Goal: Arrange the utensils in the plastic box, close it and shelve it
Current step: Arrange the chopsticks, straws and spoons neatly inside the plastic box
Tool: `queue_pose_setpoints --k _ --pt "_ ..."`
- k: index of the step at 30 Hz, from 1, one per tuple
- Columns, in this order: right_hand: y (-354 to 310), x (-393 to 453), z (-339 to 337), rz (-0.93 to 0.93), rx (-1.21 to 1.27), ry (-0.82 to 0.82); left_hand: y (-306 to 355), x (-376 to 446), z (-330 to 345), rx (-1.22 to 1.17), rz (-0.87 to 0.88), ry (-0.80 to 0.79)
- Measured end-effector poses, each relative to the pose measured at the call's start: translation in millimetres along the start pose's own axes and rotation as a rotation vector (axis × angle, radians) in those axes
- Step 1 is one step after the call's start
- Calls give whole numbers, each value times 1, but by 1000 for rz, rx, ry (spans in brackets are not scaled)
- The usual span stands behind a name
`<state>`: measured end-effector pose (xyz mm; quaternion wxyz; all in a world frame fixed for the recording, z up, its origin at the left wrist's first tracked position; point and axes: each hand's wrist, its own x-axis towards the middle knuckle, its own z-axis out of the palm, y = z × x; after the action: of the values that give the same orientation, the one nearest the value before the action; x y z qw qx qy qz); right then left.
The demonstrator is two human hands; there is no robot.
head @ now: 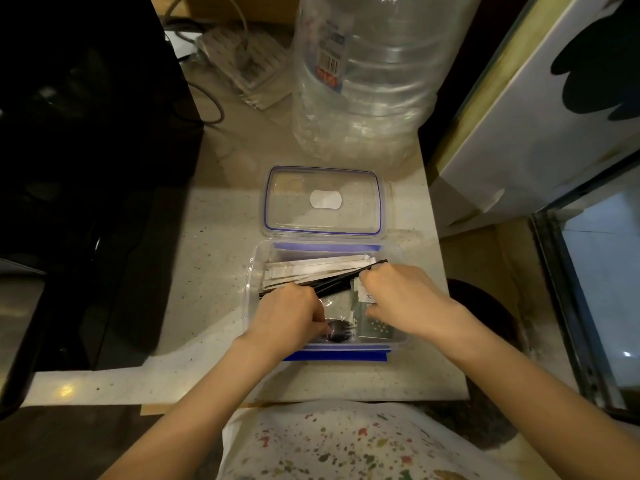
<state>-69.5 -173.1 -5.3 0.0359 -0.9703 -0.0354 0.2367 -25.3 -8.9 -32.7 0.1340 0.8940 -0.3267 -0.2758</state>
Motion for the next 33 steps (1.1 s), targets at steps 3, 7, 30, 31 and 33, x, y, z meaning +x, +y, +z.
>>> queue_pose_setpoints --k 3,7,30,31,33 --pt "-1 4 0 -8 -15 -8 -1 2 -1 12 -10 -12" --pt "2 7 0 -13 21 -43 -2 3 -1 44 -31 -5" --pt "-24 11 20 283 218 130 -10 4 0 2 91 -35" --pt "-25 11 20 280 204 122 -10 4 -1 9 96 -36" --pt "-28 11 20 277 180 113 -11 5 -1 21 96 -33"
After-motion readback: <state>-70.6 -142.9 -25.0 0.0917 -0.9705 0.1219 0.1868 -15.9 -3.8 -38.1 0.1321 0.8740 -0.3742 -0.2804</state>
